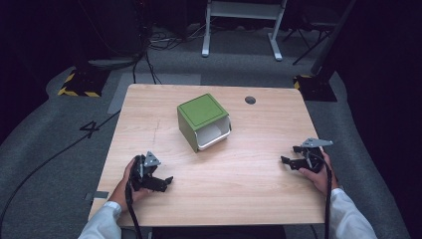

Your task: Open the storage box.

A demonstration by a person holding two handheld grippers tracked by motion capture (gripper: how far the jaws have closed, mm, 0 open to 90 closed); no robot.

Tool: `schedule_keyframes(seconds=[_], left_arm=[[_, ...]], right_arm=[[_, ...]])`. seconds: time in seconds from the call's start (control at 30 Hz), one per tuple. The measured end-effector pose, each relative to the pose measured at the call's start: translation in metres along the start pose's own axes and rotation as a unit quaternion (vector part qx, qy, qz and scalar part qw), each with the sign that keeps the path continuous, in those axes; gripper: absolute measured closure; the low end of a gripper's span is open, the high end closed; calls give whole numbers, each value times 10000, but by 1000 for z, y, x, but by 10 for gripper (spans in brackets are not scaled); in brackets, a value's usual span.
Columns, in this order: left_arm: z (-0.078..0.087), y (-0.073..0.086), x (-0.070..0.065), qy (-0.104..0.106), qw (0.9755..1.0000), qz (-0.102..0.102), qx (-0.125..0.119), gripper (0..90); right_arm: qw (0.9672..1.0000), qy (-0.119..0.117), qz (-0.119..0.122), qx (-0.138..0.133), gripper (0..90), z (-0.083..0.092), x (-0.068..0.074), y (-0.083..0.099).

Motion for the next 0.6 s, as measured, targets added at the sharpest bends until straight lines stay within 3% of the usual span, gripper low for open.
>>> schedule_keyframes(seconds=[0.07,0.1,0.2,0.23,0.27,0.3,0.33,0.37,0.4,0.5,0.6], left_arm=[[-1,-1,2,88,9999,-84,-14,3],[-5,-5,3,261,9992,-290,-33,3],[-9,-10,1,285,9990,-330,-32,5],[-11,-16,-4,334,9984,-463,-20,14],[-11,-19,-6,365,9978,-557,-77,54],[-11,-19,-6,365,9978,-557,-77,149],[-9,-26,-12,438,9959,-762,-229,251],[-9,-29,-15,444,9954,-799,-274,233],[-9,-29,-15,444,9954,-799,-274,161],[-6,-43,-27,650,9934,-847,-420,238],[-5,-51,-32,644,9927,-917,-445,220]], right_arm=[[10000,-3,2,2,217,0,0,0],[10000,-1,9,4,217,1,0,1],[10000,0,-3,2,217,1,1,1],[10000,1,-3,1,216,1,0,1],[10000,4,3,3,215,0,0,1],[10000,13,11,8,213,0,0,0],[10000,10,6,11,211,0,0,0],[10000,14,10,13,211,0,0,0],[10000,14,10,13,211,0,0,0],[10000,19,9,12,211,0,0,0],[10000,15,11,12,211,0,0,0]])
Point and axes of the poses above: each handheld gripper's, and its own axes: z roughly backward along the jaws, y roughly out of its underside, x roughly to its left, the point moved 1 cm from there along -z, roughly forward along the jaws, and after that the axes turned 9 degrees about -y, right-handed, at the moved point
